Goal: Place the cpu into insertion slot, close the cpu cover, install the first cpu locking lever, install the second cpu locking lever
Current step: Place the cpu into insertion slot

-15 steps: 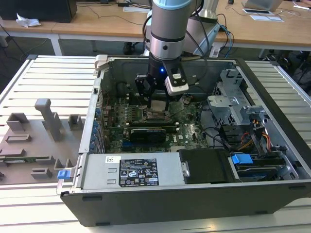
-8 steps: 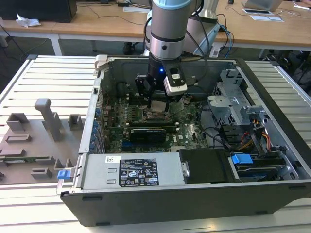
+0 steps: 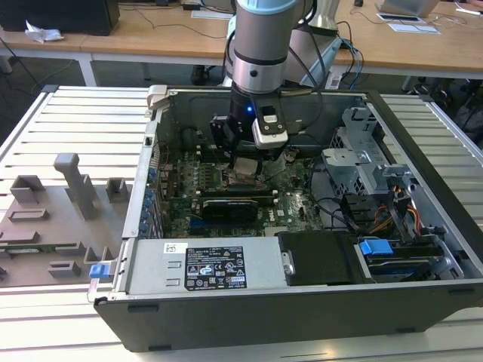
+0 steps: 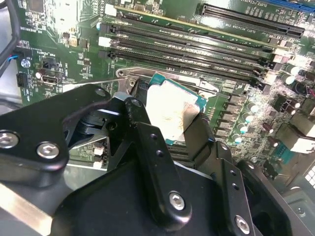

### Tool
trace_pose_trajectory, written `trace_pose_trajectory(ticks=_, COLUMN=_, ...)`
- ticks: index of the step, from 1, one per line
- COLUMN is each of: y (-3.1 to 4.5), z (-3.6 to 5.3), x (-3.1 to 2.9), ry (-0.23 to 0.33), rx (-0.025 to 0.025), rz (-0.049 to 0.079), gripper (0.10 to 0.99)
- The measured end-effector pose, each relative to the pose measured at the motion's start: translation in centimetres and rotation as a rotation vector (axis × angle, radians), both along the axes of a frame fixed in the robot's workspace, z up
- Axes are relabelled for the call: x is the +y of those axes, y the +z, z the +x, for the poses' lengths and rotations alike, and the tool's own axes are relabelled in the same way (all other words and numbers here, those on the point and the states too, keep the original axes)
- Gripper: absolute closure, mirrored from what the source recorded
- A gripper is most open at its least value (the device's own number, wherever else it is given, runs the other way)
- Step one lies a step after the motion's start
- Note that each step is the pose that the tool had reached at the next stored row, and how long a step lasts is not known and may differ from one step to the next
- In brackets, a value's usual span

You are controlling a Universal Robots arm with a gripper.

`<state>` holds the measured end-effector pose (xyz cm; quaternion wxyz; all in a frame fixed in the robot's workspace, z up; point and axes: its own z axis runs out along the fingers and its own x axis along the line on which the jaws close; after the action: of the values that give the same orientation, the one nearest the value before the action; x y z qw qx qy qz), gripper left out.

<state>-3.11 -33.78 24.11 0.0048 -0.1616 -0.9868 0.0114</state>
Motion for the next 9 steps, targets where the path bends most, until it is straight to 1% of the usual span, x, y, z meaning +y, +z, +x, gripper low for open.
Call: trace_pose_trajectory(ticks=9, y=-0.06, z=0.0, x=0.0, ry=-0.055, rx=0.0, rz=-0.017, gripper=0.545)
